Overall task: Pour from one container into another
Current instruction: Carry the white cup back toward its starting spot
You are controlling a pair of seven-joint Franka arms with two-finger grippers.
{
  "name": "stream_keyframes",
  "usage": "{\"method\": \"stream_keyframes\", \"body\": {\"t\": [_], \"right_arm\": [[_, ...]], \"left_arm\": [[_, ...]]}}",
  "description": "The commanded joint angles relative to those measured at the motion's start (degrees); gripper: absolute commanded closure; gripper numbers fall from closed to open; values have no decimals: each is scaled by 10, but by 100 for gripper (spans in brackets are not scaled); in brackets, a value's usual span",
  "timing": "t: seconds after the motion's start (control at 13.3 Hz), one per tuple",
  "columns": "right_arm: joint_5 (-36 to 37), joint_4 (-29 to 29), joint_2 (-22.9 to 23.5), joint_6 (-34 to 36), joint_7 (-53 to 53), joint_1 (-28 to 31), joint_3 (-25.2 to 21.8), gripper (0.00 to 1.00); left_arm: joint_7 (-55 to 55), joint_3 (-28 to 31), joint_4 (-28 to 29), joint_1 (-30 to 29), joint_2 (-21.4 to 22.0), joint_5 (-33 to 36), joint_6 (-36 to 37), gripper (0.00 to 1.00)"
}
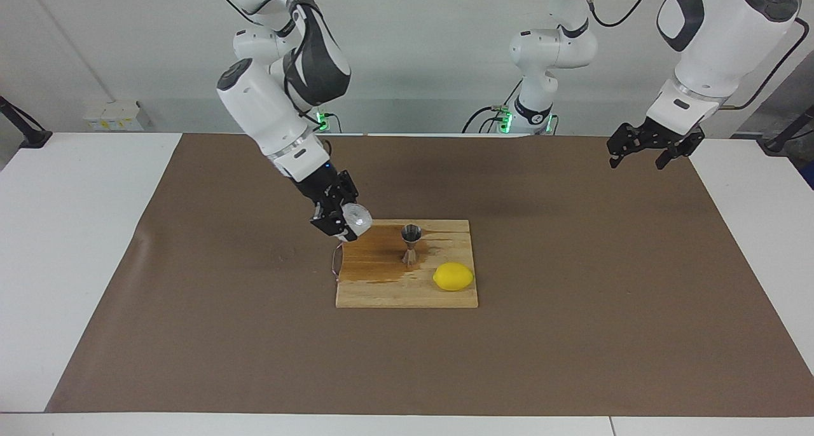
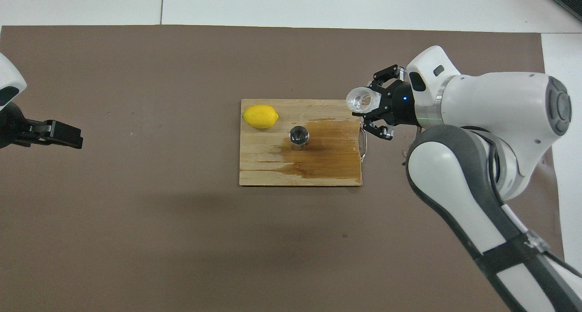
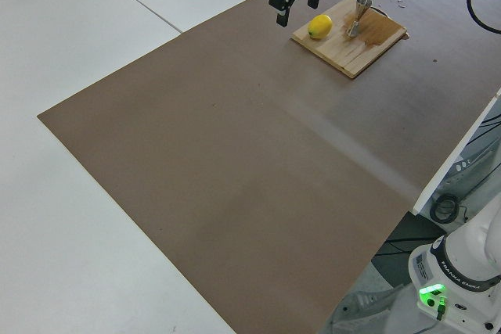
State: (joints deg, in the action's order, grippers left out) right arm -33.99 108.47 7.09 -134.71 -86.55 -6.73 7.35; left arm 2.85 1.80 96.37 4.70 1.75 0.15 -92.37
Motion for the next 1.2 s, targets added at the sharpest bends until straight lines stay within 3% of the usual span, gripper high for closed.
{"method": "stream_keyframes", "body": {"t": [0.0,0.38,0.6,0.83,1.13], "right_arm": [[-80,37,-18,31,-67,48,6,83],[-192,75,0,95,-218,143,6,81],[-194,89,18,139,-311,205,6,80],[-194,121,28,136,-379,239,5,81],[-279,121,118,127,-523,254,6,79]], "left_arm": [[1,-3,17,-6,16,0,-2,0],[1,-3,16,-6,16,0,-2,0],[1,-3,17,-6,16,0,-2,0],[1,-3,16,-6,16,0,-2,0],[1,-3,16,-6,17,0,-2,0]]}}
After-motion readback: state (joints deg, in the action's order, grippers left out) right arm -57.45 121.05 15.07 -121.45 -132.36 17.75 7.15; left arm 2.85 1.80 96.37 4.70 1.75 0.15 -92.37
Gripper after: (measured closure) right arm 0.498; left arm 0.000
